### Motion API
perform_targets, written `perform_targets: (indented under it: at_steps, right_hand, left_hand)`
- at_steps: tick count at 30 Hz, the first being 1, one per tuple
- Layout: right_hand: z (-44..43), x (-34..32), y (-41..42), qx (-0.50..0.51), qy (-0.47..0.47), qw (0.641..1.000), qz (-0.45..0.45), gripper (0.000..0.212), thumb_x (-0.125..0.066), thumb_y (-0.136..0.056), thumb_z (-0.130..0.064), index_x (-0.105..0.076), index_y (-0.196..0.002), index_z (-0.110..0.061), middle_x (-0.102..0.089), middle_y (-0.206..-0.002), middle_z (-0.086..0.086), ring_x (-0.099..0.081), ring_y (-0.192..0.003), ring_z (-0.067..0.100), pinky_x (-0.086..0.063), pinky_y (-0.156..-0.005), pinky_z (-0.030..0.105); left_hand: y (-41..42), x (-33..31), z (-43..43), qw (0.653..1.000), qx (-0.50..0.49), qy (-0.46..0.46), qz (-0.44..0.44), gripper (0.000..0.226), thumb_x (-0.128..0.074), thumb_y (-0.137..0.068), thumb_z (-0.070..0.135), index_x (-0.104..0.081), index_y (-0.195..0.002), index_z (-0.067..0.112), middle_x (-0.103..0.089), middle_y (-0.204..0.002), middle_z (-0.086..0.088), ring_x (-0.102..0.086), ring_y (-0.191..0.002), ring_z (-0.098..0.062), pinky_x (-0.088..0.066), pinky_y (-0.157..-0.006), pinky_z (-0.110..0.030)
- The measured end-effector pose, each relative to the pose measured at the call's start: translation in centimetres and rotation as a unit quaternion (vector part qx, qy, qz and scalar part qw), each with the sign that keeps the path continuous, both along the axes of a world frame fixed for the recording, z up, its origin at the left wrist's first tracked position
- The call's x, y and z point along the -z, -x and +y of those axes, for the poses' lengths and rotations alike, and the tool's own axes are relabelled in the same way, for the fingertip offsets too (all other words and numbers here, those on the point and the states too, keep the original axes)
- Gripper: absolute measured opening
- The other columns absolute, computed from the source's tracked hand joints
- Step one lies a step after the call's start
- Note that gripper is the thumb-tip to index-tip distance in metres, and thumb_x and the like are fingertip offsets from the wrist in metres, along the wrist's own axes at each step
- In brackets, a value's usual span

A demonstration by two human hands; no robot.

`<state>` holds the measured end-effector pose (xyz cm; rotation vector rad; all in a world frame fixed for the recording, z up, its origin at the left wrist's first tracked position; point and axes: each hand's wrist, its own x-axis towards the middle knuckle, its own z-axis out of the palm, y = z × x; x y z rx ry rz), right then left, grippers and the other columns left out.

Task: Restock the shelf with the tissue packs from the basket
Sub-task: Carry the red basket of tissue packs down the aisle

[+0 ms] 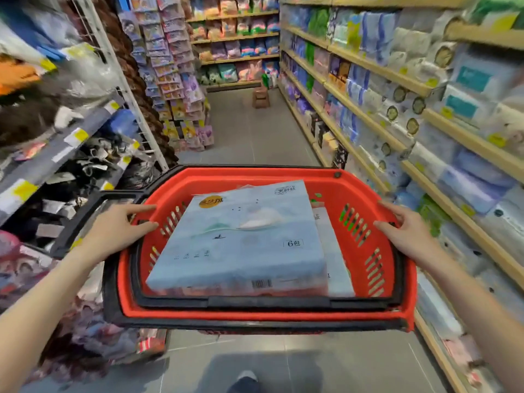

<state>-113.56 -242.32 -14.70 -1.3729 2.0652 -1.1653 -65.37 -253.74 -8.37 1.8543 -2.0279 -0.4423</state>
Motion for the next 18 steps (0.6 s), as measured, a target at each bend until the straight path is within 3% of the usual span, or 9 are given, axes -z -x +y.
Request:
perform_targets:
  at_steps: [4, 6, 8, 10, 15, 18]
  right_hand:
    - [-4.3, 1.4, -0.4, 0.054, -0.004, 0.998, -0.013, 0.05, -0.064, -0.08, -0.008, -0.052, -0.128, -0.012, -0.06, -0.12, 0.008, -0.058, -0.102, 0.017, -0.045, -0.073, 0.009]
    - [-5.6, 2.4, -0.1, 0.076, -0.006, 0.996, -0.038, 0.051, -0.064, -0.081, -0.011, -0.05, -0.13, -0.014, -0.058, -0.125, 0.007, -0.058, -0.109, 0.019, -0.047, -0.089, 0.02]
    - [-6.5, 3.3, 0.4, 0.112, -0.01, 0.992, -0.051, 0.052, -0.064, -0.081, -0.011, -0.049, -0.13, -0.014, -0.056, -0.127, 0.006, -0.056, -0.113, 0.02, -0.044, -0.098, 0.035]
    - [-7.2, 4.0, 1.3, 0.15, -0.007, 0.987, -0.059, 0.052, -0.065, -0.08, -0.013, -0.05, -0.13, -0.014, -0.057, -0.128, 0.008, -0.056, -0.112, 0.021, -0.043, -0.099, 0.038]
    - [-8.2, 7.3, 4.7, 0.25, -0.038, 0.966, -0.057, 0.053, -0.064, -0.081, -0.012, -0.049, -0.131, -0.017, -0.055, -0.131, 0.007, -0.053, -0.117, 0.021, -0.04, -0.098, 0.032]
    - [-8.6, 9.1, 6.8, 0.293, -0.048, 0.952, -0.072, 0.053, -0.061, -0.084, -0.01, -0.045, -0.134, -0.015, -0.054, -0.128, 0.007, -0.051, -0.11, 0.014, -0.038, -0.092, 0.026]
  left_hand:
    - [1.7, -0.3, -10.5, 0.997, 0.064, -0.01, -0.041, 0.042, -0.073, -0.074, 0.035, -0.063, -0.115, 0.033, -0.066, -0.117, -0.009, -0.061, -0.101, -0.03, -0.041, -0.075, -0.035]
    - [3.5, -0.5, -15.4, 0.994, 0.097, -0.005, -0.046, 0.043, -0.073, -0.074, 0.034, -0.063, -0.116, 0.031, -0.064, -0.121, -0.011, -0.06, -0.105, -0.032, -0.04, -0.079, -0.036]
    - [6.1, -0.3, -19.4, 0.989, 0.139, -0.007, -0.05, 0.044, -0.073, -0.075, 0.033, -0.063, -0.117, 0.029, -0.066, -0.118, -0.012, -0.062, -0.097, -0.032, -0.04, -0.076, -0.036]
    - [9.3, 0.3, -23.0, 0.984, 0.172, -0.008, -0.053, 0.043, -0.072, -0.076, 0.031, -0.064, -0.118, 0.025, -0.068, -0.109, -0.015, -0.062, -0.088, -0.031, -0.039, -0.071, -0.034]
    - [18.2, 4.1, -31.3, 0.965, 0.257, -0.019, -0.056, 0.042, -0.073, -0.075, 0.029, -0.064, -0.116, 0.027, -0.07, -0.102, -0.014, -0.064, -0.092, -0.034, -0.04, -0.07, -0.035]
    - [24.5, 6.8, -34.4, 0.955, 0.29, -0.028, -0.05, 0.04, -0.072, -0.076, 0.025, -0.064, -0.116, 0.024, -0.065, -0.082, -0.012, -0.059, -0.075, -0.03, -0.038, -0.066, -0.035]
